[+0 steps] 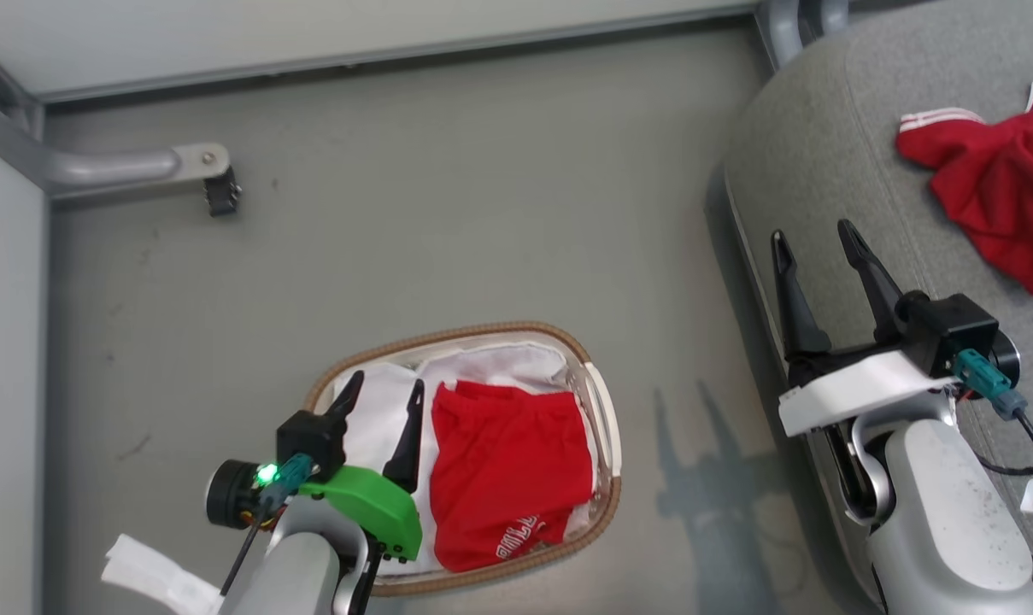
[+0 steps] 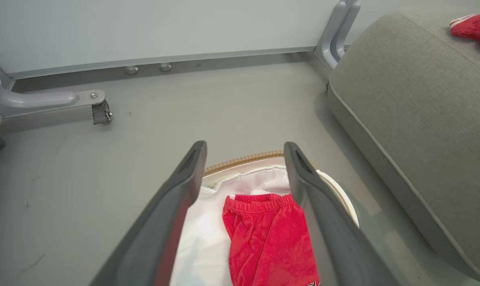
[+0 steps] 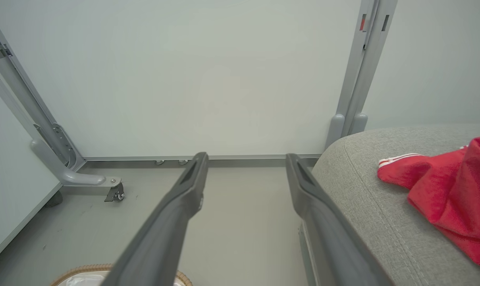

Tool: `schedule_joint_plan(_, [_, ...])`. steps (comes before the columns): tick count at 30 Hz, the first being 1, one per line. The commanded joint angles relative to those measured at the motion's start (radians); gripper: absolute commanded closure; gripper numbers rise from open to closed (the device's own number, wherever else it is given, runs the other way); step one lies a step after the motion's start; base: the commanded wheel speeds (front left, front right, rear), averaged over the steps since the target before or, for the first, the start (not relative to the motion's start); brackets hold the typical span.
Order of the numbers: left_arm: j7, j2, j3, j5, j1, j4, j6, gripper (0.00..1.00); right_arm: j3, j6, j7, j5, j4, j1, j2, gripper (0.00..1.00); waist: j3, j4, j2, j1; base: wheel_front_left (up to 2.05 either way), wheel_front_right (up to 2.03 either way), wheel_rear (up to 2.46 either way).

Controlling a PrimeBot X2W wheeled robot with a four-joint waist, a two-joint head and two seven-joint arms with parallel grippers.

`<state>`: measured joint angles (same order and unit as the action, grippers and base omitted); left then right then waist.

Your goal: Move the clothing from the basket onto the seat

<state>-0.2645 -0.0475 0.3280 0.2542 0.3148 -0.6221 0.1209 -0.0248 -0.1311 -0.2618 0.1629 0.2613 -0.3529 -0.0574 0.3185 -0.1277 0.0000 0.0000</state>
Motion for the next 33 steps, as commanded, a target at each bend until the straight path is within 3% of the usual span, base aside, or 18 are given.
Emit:
schedule_joint_plan(1, [0.000, -0.006, 0.026, 0.002, 0.041, -0.037, 0.004, 0.00, -0.005, 0.001, -0.005, 0.008, -0.008, -0.020, 0.001, 0.00, 0.116, -0.072, 0.0000, 0.0000, 0.00, 0.00, 0.00])
schedule_joint_plan(15, [0.026, -0.006, 0.283, 0.107, 0.267, -0.383, 0.011, 0.00, -0.040, 0.001, -0.005, 0.102, -0.045, -0.114, 0.006, 0.00, 0.321, -0.174, 0.0000, 0.0000, 0.00, 0.00, 0.00])
schedule_joint_plan(26, [0.142, -0.017, 0.437, 0.209, 0.363, -0.527, 0.011, 0.00, -0.071, 0.001, -0.005, 0.137, -0.067, -0.150, 0.006, 0.00, 0.429, -0.222, 0.0000, 0.0000, 0.00, 0.00, 0.00])
schedule_joint_plan(33, [0.173, -0.038, 0.516, 0.196, 0.415, -0.588, 0.011, 0.00, -0.073, 0.001, -0.005, 0.139, -0.078, -0.175, 0.006, 0.00, 0.483, -0.238, 0.0000, 0.0000, 0.00, 0.00, 0.00])
